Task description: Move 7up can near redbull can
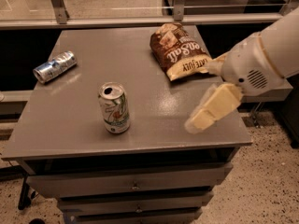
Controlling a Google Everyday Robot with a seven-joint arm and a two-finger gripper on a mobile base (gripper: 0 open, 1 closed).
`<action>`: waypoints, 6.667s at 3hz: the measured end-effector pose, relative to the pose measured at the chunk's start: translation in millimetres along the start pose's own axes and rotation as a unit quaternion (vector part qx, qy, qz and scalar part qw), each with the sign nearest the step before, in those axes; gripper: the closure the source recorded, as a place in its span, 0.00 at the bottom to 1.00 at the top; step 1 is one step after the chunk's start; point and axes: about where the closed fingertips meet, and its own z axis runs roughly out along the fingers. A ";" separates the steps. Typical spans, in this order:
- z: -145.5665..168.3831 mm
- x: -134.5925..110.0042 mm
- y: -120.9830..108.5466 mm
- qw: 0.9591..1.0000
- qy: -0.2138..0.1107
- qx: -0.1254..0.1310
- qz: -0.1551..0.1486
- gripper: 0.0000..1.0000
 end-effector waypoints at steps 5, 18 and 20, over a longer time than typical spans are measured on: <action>89.7 -124.1 111.6 0.959 -0.257 -0.110 -0.044 0.00; 134.8 -199.6 14.5 0.898 -0.417 -0.028 -0.139 1.00; 189.0 -239.9 -37.0 0.898 -0.420 -0.013 -0.131 1.00</action>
Offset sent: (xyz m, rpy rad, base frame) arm -0.0692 0.2227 0.0322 0.7753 0.0094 0.2049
